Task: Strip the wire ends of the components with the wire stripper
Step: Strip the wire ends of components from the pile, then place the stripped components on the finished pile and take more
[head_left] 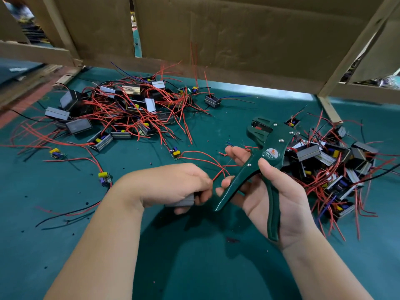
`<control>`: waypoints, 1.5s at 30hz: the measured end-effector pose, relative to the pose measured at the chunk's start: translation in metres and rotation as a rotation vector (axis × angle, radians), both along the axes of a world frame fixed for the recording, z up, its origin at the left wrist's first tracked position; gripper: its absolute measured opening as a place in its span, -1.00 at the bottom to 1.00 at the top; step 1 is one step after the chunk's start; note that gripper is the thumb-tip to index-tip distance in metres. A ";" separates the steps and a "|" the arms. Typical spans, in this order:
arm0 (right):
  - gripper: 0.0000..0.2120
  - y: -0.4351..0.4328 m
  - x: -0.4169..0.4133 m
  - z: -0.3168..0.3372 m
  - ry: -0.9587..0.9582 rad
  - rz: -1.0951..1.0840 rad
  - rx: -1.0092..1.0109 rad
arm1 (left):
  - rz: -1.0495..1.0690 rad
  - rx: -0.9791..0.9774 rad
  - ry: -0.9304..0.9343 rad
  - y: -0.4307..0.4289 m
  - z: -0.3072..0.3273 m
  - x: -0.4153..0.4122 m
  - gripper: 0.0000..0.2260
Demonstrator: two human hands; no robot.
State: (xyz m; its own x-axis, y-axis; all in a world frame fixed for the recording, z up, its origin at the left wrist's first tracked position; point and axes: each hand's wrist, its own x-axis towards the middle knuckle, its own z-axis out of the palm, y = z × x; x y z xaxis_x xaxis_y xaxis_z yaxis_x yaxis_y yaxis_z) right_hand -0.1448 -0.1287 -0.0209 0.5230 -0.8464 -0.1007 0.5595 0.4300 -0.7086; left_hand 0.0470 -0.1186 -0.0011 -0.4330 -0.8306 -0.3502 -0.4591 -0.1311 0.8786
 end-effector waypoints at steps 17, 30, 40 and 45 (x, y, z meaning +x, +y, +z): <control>-0.42 -0.024 -0.028 0.005 0.017 -0.132 0.048 | 0.052 -0.073 0.438 0.002 0.005 0.013 -0.70; -0.25 -0.001 -0.007 0.002 0.065 0.242 -0.138 | 0.772 -0.283 0.579 -0.015 -0.006 -0.015 -0.82; -0.89 -0.012 -0.019 -0.004 0.348 -0.494 -0.198 | 1.323 -0.799 -0.316 -0.015 -0.011 0.047 -0.53; -0.87 -0.010 -0.021 -0.006 0.442 -0.572 -0.168 | 1.537 -0.671 -0.491 -0.012 -0.015 0.068 -0.55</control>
